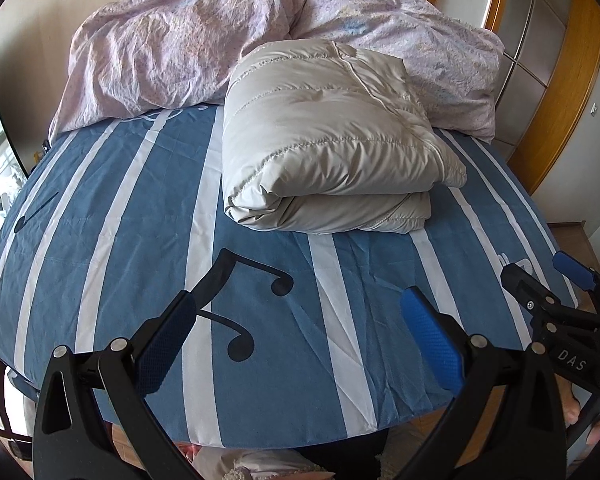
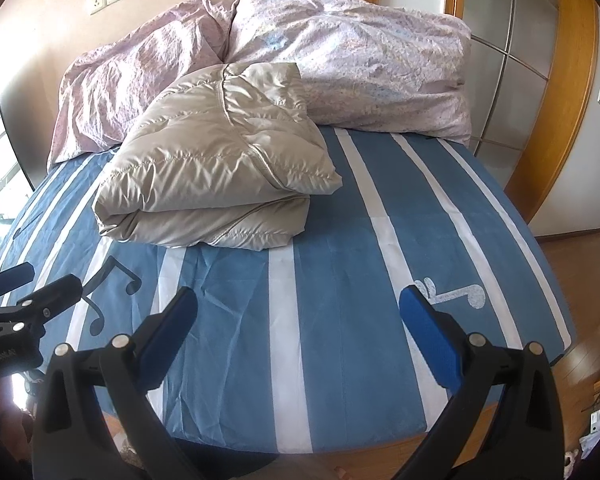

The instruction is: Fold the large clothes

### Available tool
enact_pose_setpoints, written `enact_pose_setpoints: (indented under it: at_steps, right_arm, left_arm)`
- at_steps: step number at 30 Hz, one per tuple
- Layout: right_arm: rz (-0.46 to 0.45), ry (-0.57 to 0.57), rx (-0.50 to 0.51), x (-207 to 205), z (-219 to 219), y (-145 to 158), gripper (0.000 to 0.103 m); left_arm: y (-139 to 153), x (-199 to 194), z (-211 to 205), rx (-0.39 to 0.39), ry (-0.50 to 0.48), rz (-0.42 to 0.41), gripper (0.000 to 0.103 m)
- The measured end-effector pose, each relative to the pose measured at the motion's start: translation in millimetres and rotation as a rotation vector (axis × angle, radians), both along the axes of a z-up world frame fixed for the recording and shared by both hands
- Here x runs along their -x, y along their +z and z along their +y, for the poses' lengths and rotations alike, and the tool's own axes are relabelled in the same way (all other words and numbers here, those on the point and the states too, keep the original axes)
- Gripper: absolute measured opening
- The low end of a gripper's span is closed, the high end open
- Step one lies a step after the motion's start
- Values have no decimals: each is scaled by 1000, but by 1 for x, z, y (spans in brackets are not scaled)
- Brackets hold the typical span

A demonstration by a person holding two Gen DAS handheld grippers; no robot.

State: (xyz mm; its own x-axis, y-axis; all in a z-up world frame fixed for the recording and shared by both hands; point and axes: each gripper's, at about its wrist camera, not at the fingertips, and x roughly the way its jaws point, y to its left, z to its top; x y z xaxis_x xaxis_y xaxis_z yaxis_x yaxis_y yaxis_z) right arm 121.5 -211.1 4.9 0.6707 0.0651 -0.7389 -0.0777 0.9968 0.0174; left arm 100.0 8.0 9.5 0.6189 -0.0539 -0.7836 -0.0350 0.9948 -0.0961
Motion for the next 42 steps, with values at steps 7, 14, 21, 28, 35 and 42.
enact_pose_setpoints:
  at_steps: [7,14,21,28,35,42]
  right_arm:
    - [-1,6,1,0,0,1,101]
    - [-1,16,4,2,2,2,101]
    - [-3,17,5,1,4,2,101]
    - [-3,15,5,1,4,2,101]
    - [-3,18,6,1,4,2,101]
    - [-4,13,8,0,4,3,101]
  left_arm:
    - [1,1,0,0,1,-1,102]
    - [2,3,0,1,5,-2,102]
    - [3,5,0,2,9,-1,102]
    - [4,5,1,1,9,-2,102]
    - [4,5,2,2,9,-1,102]
    - [4,5,2,4,9,0,102]
